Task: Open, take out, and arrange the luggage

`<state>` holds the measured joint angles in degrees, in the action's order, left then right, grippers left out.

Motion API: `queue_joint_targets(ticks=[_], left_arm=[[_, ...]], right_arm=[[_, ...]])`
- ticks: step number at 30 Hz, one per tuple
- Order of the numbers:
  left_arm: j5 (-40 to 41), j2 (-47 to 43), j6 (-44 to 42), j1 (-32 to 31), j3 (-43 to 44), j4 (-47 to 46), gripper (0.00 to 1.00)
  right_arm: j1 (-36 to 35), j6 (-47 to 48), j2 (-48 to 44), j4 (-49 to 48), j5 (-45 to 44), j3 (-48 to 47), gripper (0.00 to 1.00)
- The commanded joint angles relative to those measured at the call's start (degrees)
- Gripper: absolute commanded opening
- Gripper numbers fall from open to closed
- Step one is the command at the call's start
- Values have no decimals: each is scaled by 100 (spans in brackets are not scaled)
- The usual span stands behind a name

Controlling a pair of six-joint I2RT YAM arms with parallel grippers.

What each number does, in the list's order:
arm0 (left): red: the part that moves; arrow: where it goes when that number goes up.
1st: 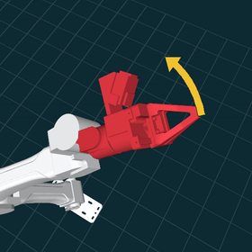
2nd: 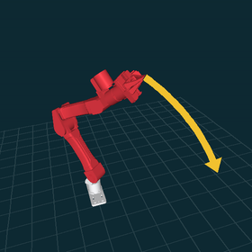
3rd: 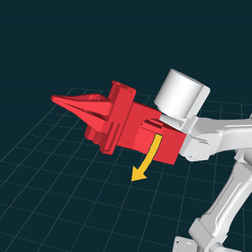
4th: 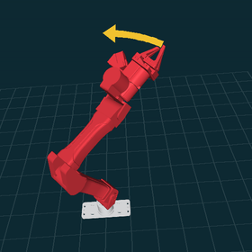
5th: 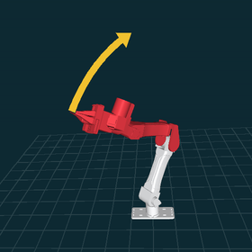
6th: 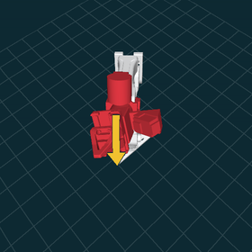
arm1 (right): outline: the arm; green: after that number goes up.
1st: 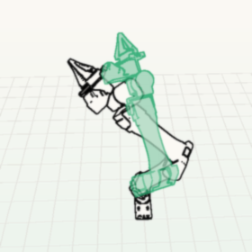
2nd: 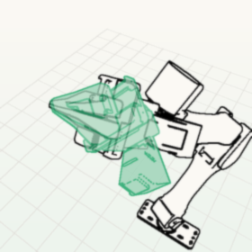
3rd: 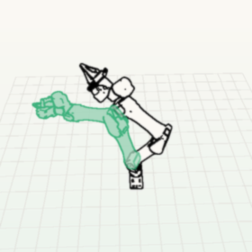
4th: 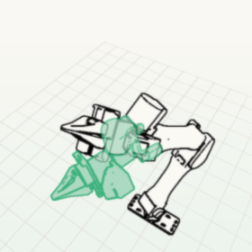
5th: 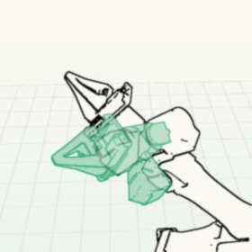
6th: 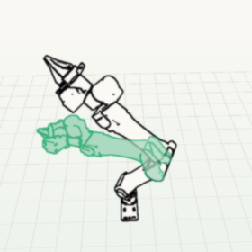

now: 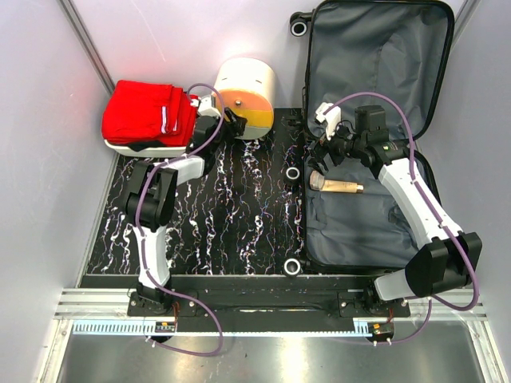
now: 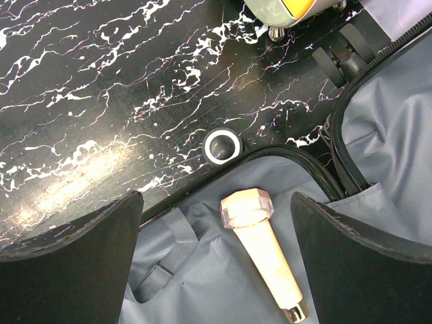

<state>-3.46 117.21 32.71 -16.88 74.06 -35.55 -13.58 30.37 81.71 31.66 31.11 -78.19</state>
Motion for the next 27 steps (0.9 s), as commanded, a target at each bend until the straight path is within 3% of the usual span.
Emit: queue_joint_targets(ticks=[1,12,19,27], left_arm=[[-14,284,104,-8,679,-111,67],[48,804,306,1,1330,259,55],[92,690,289,45,1181,163,37],[13,681,113,54,1321,136,45]], right_arm=[[22,4,47,-107,62,-214,100],[22,-14,-68,-99,-88,-108,100],[31,-49,-59,-134,-53,-91,100],[22,-66,-59,-143,-17,-73,100]])
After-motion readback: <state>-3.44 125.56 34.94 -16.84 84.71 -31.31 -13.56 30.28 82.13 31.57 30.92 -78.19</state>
